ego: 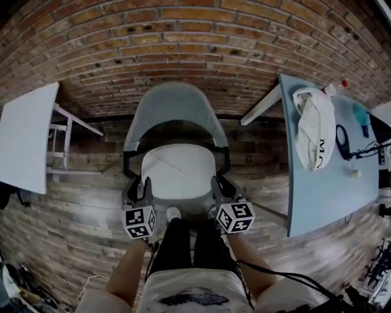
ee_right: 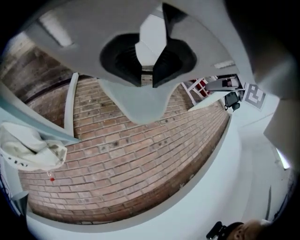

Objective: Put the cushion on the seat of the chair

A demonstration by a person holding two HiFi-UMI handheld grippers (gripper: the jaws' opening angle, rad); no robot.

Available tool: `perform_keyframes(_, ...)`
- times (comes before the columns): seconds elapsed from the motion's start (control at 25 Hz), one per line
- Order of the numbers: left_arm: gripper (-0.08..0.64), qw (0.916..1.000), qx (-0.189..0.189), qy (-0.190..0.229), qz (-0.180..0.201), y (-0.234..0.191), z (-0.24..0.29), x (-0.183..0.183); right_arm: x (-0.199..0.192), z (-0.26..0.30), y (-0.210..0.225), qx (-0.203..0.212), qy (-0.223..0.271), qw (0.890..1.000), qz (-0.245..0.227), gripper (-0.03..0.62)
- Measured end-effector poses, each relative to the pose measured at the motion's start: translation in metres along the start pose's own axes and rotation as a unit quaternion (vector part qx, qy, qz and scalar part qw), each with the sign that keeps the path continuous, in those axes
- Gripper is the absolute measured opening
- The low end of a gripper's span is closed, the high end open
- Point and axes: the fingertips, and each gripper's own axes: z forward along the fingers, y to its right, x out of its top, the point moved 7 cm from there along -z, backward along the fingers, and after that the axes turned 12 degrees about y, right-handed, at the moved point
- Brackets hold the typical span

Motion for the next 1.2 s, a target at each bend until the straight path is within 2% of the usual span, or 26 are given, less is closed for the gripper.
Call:
perform_keyframes(0.12, 0.126, 0.9997, -0.015, 0.019, -0.001, 0.012, -0.024, 0.046, 0.047, -0.011, -0.027, 0.021, 0.028, 0.999, -0.007, 0.050)
perform_keyframes(0.28, 0.114, 0.9971, -0.034, 0.061, 0.029, 0.016, -0.046, 0.104, 0.102, -0.023, -0.063, 0.044, 0.067, 0.997, -0.013, 0.033)
perform_keyframes(0.44, 0.086, 0.9952, -0.046, 0.085, 0.017, 0.018, -0.071, 0.135, 0.139, -0.046, -0.092, 0.053, 0.099, 0.993, -0.030, 0.002)
perform_keyframes(0.72, 0.030, 0.9900, -0.057, 0.126, 0.028, 0.024, -0.102, 0.171, 0.171, -0.069, -0.123, 0.061, 0.127, 0.988, -0.056, 0.000)
perform_keyframes(0.8, -0.008, 0.9883, -0.063, 0.136, 0.027, 0.027, -0.106, 0.179, 0.176, -0.075, -0.128, 0.058, 0.135, 0.987, -0.059, 0.000)
perform_keyframes(0.96, -0.009, 0.9859, -0.070, 0.150, 0.024, 0.027, -0.111, 0.190, 0.181, -0.079, -0.139, 0.060, 0.143, 0.986, -0.069, -0.002)
perform_keyframes(1.2, -0.009, 0.9850, -0.082, 0.149, 0.029, 0.035, -0.116, 0.192, 0.185, -0.085, -0.143, 0.056, 0.144, 0.985, -0.069, -0.002)
